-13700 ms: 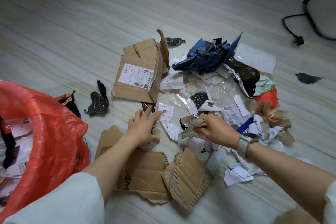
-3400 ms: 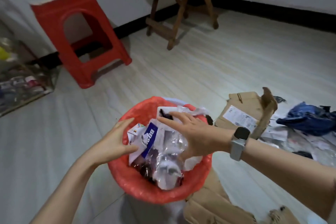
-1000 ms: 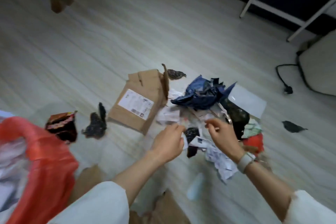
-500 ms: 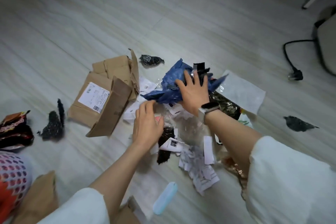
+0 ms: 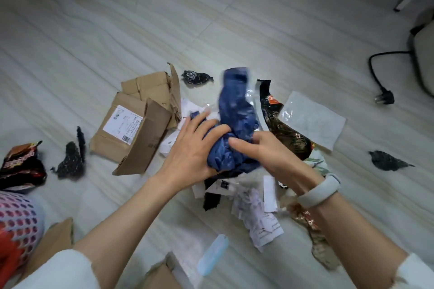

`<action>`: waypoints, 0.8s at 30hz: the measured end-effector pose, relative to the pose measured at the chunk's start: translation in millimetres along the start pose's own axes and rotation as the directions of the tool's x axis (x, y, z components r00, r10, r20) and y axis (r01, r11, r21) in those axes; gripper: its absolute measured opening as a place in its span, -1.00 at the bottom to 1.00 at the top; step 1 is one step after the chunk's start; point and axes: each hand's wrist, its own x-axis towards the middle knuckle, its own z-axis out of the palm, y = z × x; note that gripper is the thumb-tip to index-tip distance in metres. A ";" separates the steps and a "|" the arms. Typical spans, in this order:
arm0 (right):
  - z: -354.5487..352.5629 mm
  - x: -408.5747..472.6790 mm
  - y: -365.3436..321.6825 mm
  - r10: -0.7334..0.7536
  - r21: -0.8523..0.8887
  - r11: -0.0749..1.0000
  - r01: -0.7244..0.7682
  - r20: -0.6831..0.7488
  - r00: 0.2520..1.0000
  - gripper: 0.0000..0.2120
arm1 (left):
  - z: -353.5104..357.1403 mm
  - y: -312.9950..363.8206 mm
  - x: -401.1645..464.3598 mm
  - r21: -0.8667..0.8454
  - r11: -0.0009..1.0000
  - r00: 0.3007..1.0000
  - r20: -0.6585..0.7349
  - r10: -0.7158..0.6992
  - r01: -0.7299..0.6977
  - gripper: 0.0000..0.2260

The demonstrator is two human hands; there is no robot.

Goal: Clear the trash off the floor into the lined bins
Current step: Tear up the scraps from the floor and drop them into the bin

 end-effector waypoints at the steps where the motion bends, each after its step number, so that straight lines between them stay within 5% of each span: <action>1: 2.3 -3.9 3.4 -0.022 -0.030 0.999 0.021 -0.024 0.999 -0.79 | -4.0 -4.4 -7.2 -0.046 0.997 0.998 0.015 -0.059 0.060 -0.42; 4: 8.4 -18.1 8.4 -0.273 -0.302 0.934 0.189 -0.266 0.925 -0.63 | -21.4 -12.1 -27.2 -0.333 0.858 0.915 0.041 -0.400 0.390 -0.54; 7: 28.0 -20.4 8.8 -0.396 -0.612 0.715 0.338 0.044 0.917 -0.05 | -38.2 -13.1 -34.8 -0.626 0.596 0.855 0.261 -0.448 0.503 -0.68; 9: 46.8 -12.3 12.5 -0.309 -0.653 0.657 0.378 0.225 0.924 0.05 | -45.8 -7.7 -35.9 -0.751 0.447 0.866 0.344 -0.364 0.486 -0.69; 12: 70.0 -6.7 20.7 -0.261 -0.352 0.885 0.304 0.163 0.951 -0.24 | -46.8 -7.1 -44.7 -0.818 0.361 0.838 0.244 -0.488 0.449 -0.62; 15: 93.2 -8.8 39.4 -0.217 -0.105 0.972 0.210 -0.062 0.974 -0.75 | -41.9 -11.7 -59.4 -0.747 0.458 0.800 0.163 -0.578 0.483 -0.42; 18: 109.9 -10.1 48.8 -0.076 0.156 0.982 0.106 -0.187 0.979 -0.75 | -40.4 -8.7 -74.4 -0.767 0.397 0.838 0.323 -0.440 0.504 -0.28; 24: 95.7 -19.1 53.6 0.081 0.420 0.903 -0.090 0.040 0.996 -0.71 | -45.6 -16.2 -93.0 -0.719 0.457 0.841 0.350 -0.413 0.523 -0.42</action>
